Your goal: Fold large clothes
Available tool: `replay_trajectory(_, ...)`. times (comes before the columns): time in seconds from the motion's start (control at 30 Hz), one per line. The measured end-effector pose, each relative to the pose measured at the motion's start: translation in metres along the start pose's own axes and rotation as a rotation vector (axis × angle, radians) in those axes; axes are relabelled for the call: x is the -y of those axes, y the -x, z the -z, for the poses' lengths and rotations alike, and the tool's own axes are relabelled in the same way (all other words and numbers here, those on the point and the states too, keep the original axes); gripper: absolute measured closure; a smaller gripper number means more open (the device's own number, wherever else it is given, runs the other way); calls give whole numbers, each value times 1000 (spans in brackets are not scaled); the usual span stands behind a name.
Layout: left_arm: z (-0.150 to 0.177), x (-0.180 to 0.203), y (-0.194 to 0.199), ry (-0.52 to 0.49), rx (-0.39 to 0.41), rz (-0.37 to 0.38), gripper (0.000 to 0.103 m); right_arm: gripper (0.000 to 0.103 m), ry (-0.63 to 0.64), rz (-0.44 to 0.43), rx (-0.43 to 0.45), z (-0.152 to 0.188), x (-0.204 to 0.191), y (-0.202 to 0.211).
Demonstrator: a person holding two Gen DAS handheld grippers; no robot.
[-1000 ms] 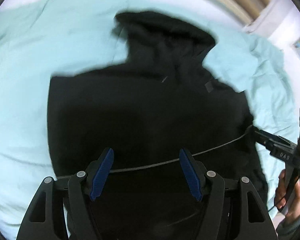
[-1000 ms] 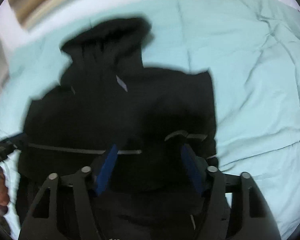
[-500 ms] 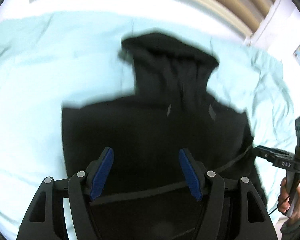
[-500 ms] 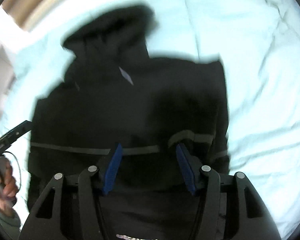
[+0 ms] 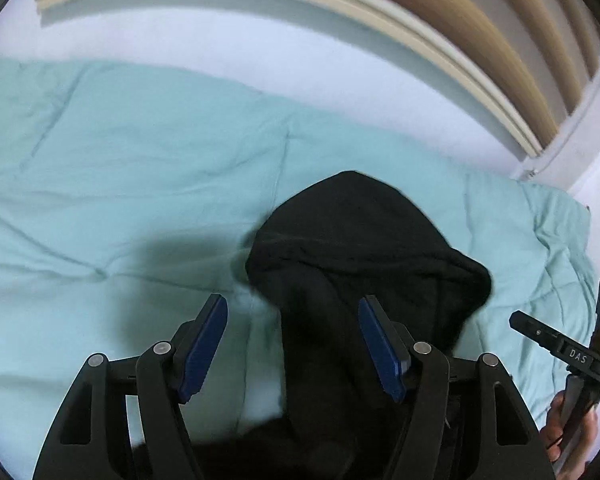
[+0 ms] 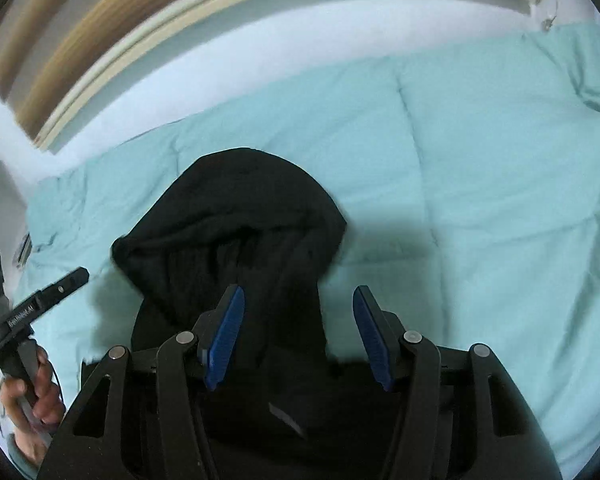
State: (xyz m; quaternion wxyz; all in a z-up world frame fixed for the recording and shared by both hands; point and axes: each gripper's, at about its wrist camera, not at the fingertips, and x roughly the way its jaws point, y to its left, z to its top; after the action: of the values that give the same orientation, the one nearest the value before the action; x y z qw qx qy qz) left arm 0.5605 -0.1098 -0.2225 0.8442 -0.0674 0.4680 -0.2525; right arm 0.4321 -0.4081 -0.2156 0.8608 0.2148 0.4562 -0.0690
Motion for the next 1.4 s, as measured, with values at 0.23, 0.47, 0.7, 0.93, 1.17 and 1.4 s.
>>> replay_trajectory(0.23, -9, -18, -64, 32, -77, -38, 33, 43, -24, 64, -80, -22, 11, -65)
replay_trajectory(0.47, -18, -51, -44, 178, 27, 131, 95, 95, -68, -50, -3, -28, 37, -64)
replay_trajectory(0.7, 9, -80, -70, 254, -113, 110, 92, 96, -70, -63, -27, -8, 59, -87)
replay_trajectory(0.93, 22, -89, -82, 217, -144, 126, 69, 71, -162, -93, -168, -1, 88, -131)
replay_trajectory(1.17, 22, -72, 9, 78, 35, 52, 54, 56, -43, -112, -113, 6, 81, -53)
replay_trajectory(1.4, -22, -23, -5, -28, 79, 76, 39, 55, 21, -141, 5, -39, 25, -46)
